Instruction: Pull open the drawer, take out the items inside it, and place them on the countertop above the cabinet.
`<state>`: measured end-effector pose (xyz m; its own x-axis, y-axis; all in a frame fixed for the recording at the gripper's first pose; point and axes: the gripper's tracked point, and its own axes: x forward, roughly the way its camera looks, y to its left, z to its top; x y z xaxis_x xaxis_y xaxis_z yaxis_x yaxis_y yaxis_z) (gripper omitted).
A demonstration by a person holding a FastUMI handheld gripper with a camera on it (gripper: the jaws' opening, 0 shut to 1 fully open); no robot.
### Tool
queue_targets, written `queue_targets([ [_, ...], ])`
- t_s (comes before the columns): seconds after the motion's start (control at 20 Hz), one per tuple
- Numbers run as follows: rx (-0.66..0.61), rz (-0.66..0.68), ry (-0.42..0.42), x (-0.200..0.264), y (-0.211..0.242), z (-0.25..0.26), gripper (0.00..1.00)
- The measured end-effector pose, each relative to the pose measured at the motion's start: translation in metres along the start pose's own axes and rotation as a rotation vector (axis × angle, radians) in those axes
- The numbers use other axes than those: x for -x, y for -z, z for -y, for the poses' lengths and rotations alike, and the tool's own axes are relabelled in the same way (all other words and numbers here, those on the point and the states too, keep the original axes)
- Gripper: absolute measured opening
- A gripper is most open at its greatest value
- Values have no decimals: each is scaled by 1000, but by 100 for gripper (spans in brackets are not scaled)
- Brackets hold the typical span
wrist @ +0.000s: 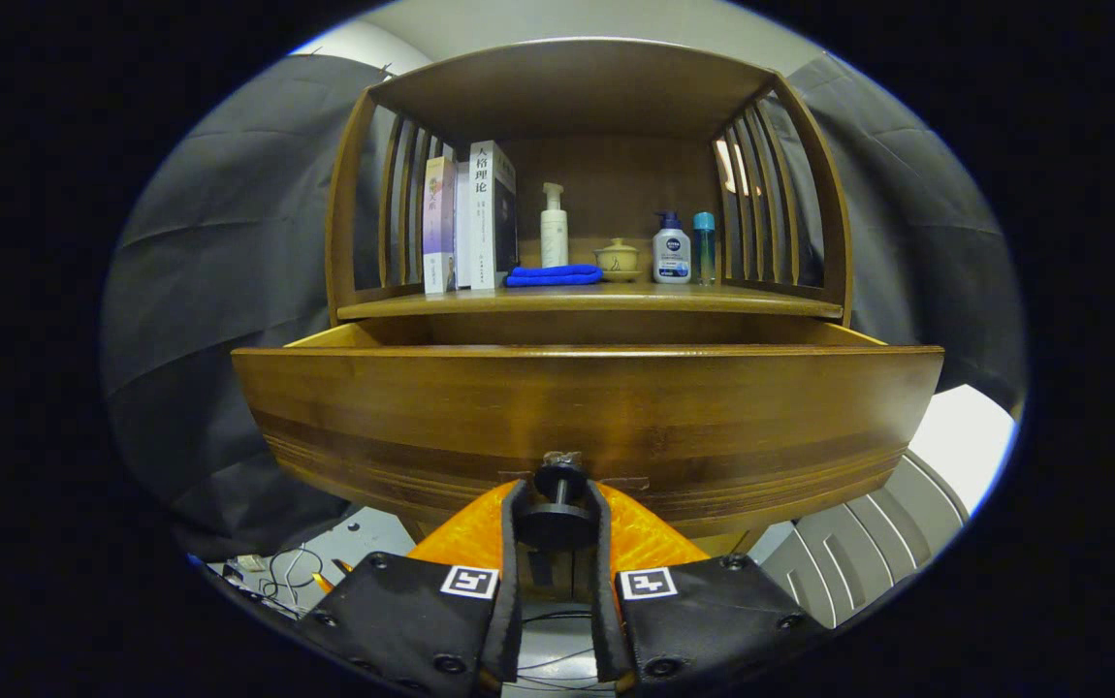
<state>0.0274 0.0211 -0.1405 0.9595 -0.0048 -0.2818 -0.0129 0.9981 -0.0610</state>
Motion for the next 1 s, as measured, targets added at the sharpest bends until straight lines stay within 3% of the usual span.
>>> queue_targets([
  [0.55,14,6,-5,23,6,-5,31],
  [0.7,31,55,-15,30,-7,-6,42],
  [0.85,103,170,-23,42,-41,-8,61],
  [1.0,83,196,-50,49,-58,-10,80],
])
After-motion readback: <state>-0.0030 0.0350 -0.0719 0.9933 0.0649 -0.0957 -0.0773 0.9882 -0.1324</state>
